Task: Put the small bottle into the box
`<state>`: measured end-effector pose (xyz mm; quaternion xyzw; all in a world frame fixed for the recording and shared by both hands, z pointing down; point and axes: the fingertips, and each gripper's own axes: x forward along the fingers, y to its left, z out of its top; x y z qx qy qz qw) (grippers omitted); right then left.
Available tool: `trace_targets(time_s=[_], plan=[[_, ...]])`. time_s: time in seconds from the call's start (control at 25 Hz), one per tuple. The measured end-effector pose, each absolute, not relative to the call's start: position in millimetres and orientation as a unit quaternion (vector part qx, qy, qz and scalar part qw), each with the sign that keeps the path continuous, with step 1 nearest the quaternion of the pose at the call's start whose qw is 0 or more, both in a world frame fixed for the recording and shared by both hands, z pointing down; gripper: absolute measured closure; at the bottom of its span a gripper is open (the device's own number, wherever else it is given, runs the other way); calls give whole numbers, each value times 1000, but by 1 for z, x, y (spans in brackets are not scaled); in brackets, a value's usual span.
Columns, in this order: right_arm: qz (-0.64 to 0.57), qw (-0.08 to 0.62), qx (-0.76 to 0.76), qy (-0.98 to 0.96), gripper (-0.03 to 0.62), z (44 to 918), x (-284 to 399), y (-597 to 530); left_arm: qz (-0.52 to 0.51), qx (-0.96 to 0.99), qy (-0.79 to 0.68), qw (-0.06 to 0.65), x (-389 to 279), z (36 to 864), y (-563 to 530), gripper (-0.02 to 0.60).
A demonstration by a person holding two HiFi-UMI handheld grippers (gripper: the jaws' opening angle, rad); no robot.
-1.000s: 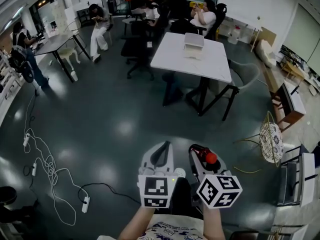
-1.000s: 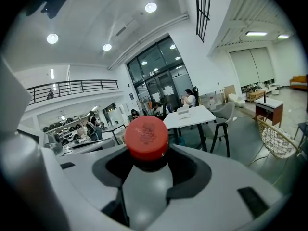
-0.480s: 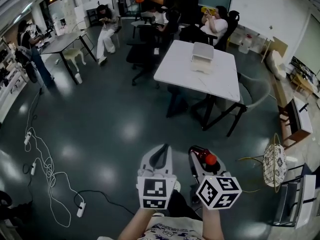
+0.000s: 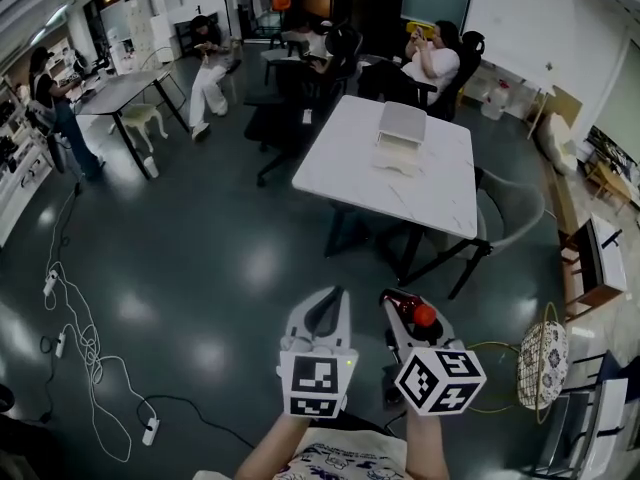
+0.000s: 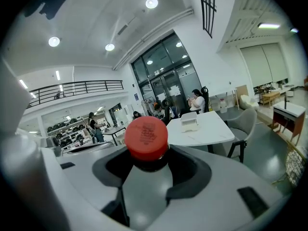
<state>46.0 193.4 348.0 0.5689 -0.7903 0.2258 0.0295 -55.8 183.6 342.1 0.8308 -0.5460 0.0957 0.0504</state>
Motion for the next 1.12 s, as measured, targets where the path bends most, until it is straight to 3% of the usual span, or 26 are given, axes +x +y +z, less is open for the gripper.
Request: trace_targets(time_s=[1.12], plan=[[237,16,608,-757,365,351,79,-56,102,860,-498,44,-19,338,-76,561]])
